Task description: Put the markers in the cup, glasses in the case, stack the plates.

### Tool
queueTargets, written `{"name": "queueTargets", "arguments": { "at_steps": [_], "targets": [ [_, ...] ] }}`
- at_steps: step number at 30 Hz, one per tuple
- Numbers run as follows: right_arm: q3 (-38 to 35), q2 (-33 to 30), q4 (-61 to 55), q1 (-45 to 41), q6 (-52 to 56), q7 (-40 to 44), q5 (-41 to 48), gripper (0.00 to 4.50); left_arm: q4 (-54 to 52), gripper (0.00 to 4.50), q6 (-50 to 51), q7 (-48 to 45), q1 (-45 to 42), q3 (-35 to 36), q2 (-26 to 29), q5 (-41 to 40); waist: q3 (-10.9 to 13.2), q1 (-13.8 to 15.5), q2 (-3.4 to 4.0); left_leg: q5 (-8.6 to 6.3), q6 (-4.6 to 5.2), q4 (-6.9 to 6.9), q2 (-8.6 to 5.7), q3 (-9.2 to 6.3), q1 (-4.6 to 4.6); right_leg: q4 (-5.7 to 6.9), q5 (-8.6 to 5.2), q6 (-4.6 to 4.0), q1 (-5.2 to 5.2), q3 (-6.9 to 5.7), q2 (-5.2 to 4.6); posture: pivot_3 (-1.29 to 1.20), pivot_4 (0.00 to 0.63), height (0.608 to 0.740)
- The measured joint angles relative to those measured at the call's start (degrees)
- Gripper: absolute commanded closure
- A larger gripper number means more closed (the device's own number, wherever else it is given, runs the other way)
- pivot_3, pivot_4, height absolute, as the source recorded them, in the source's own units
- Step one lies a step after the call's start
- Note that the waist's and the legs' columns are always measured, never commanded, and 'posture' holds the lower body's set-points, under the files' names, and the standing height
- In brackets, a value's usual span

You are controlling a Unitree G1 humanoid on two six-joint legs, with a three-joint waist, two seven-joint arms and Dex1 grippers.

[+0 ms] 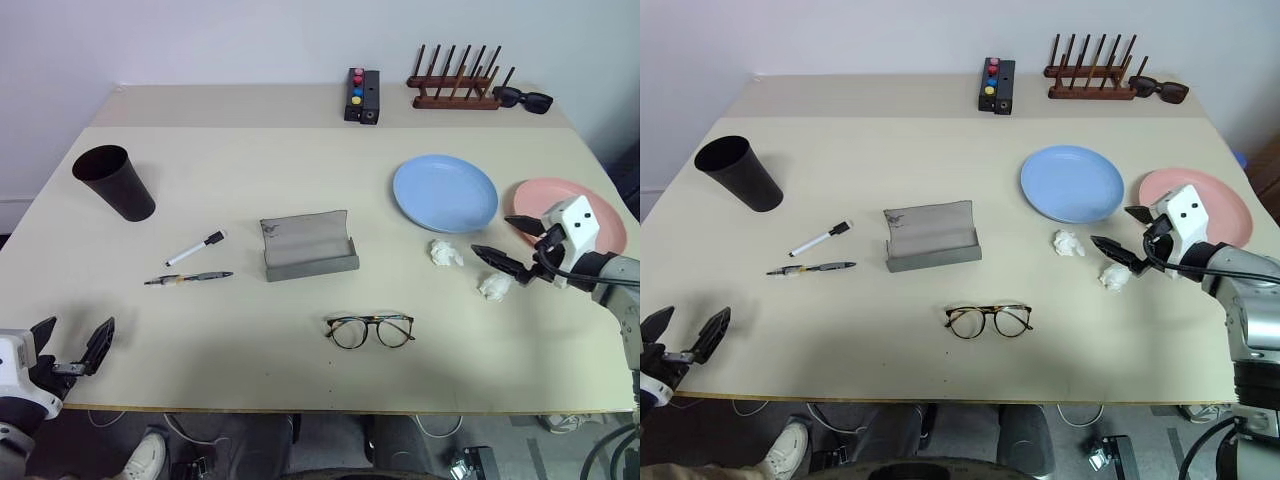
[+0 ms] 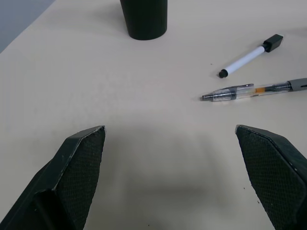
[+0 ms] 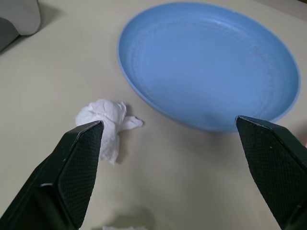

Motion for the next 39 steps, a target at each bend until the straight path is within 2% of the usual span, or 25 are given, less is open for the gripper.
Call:
{"name": "queueTargets", "arguments": {
  "at_steps": [16,29,35,39],
  "targets": [
    [0.0,0.1,8.1,-1.1,-7.1,2.3,-0.6,0.0,0.0,0.08,1.1,0.0,-1.7,0.0,0.3,0.0,0.0,0.0,0.0,0.0,0.0,0.01,0.01,0.08,0.08,0.02,0.03,0.02,0.04,0.09,0.01,0.0,0.15,0.734],
    [0.7,3.7,8.1,-1.2,-10.7,2.1,-1.0,0.0,3.5,0.08,2.0,-1.4,-6.8,-0.2,4.8,0.2,0.0,-0.1,0.0,0.0,0.0,0.0,0.01,0.1,0.15,0.08,0.06,0.04,0.07,0.15,0.02,0.0,0.15,0.734],
    [1.9,4.6,3.7,-0.8,-10.9,2.7,-0.9,0.0,4.0,0.08,2.3,-3.5,-9.9,-5.7,8.3,1.9,0.0,0.0,0.0,0.01,0.0,0.02,0.0,0.13,0.18,0.1,0.09,0.06,0.08,0.21,0.03,0.0,0.15,0.734],
    [3.0,5.9,1.2,-1.0,-10.9,3.0,-0.4,0.0,3.7,0.08,3.6,-8.6,-10.6,-10.7,13.3,2.7,0.0,-0.1,0.0,0.01,0.0,-0.01,0.0,0.15,0.2,0.11,0.09,0.06,0.06,0.25,0.04,0.0,0.15,0.734]
  ]
}}
